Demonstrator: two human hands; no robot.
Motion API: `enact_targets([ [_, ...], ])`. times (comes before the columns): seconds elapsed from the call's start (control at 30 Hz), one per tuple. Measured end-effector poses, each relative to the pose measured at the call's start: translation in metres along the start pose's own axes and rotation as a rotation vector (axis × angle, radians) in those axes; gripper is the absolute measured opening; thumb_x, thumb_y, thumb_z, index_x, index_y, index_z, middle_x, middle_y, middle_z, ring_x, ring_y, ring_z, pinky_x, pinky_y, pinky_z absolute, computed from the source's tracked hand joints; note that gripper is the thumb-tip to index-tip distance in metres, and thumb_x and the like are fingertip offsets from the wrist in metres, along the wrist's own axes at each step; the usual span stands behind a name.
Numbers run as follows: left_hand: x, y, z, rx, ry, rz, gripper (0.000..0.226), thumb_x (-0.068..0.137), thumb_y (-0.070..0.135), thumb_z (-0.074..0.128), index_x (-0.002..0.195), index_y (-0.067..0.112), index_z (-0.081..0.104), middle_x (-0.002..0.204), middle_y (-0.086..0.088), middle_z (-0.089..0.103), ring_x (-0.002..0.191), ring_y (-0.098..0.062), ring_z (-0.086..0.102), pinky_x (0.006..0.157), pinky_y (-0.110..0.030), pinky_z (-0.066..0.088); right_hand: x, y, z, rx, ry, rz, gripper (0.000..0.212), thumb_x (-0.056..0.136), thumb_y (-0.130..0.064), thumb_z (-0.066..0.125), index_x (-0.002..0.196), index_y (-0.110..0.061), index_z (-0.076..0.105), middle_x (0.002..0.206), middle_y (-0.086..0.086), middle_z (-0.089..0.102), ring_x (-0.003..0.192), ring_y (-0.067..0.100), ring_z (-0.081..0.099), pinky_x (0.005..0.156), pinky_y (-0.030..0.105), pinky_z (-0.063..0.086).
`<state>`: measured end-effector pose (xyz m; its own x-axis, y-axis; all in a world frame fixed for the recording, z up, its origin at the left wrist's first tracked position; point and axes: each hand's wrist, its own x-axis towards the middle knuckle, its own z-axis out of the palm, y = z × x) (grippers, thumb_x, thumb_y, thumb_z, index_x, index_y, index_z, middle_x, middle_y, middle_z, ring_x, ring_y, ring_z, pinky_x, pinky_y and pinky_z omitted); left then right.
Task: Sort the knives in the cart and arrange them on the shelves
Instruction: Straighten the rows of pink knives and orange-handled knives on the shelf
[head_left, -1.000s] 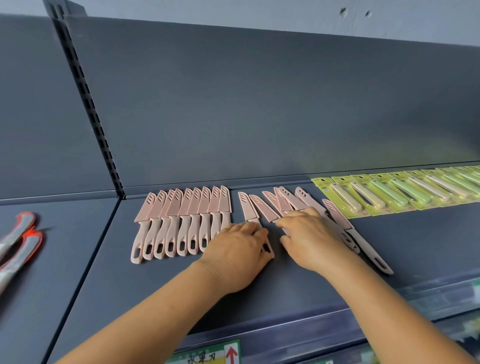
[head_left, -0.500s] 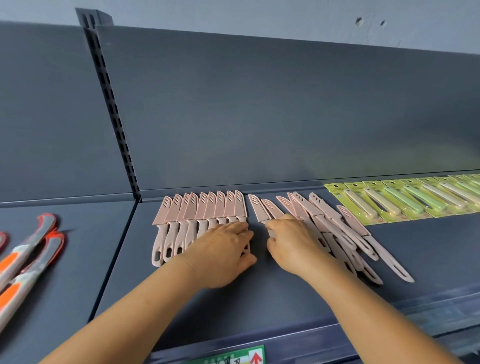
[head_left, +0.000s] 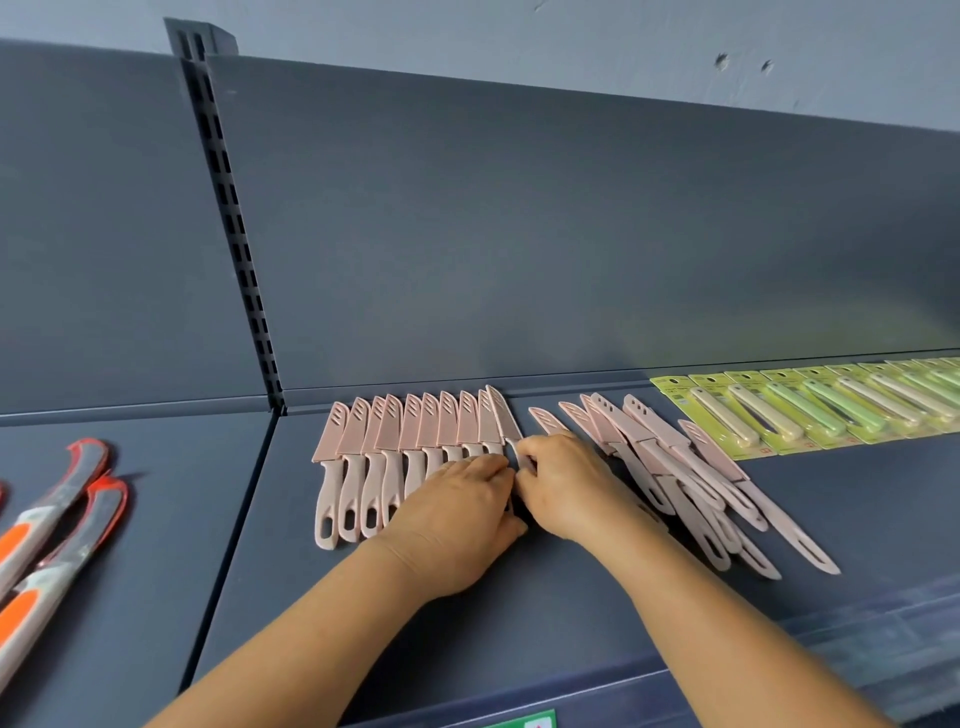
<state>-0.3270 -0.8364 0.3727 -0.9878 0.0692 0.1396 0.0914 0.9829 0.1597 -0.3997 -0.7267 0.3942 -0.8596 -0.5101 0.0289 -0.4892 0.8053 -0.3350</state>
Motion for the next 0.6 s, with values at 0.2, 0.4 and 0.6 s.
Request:
enact_targets([
  [0.2, 0.001, 0.001, 0.001, 0.004, 0.008, 0.052, 0.062, 0.096, 0.046, 0.04, 0.15, 0.021, 0.02, 0.156, 0.002, 0.019, 0.141, -0.017, 0.02, 0.112, -0.023, 0.008, -0.01, 0.024, -0.015, -0.107, 0.077, 0.044, 0.017, 0.093, -0.02, 0.042, 0.093, -0.022, 0.059, 0.117, 0.008, 0.055, 0.097, 0.028, 0.049, 0.073, 0.028, 0.039],
  [0.4, 0.012, 0.008, 0.003, 0.06, -0.028, 0.124, 0.054, 0.097, 0.046, 0.038, 0.146, 0.024, 0.031, 0.154, 0.0, 0.025, 0.14, -0.019, 0.024, 0.113, -0.028, 0.012, -0.015, 0.045, -0.01, -0.165, 0.004, 0.09, 0.045, 0.091, -0.012, 0.048, 0.133, -0.028, 0.05, 0.127, 0.004, 0.052, 0.114, 0.026, 0.05, 0.085, 0.03, 0.046],
  [0.6, 0.013, 0.011, 0.004, 0.041, 0.014, 0.092, 0.045, 0.098, 0.039, 0.037, 0.139, 0.02, 0.041, 0.149, 0.001, 0.034, 0.131, -0.021, 0.037, 0.108, -0.026, 0.021, -0.007, 0.035, -0.005, -0.089, 0.044, 0.062, 0.032, 0.091, -0.011, 0.049, 0.119, -0.018, 0.062, 0.117, 0.007, 0.056, 0.104, 0.028, 0.056, 0.082, 0.03, 0.049],
])
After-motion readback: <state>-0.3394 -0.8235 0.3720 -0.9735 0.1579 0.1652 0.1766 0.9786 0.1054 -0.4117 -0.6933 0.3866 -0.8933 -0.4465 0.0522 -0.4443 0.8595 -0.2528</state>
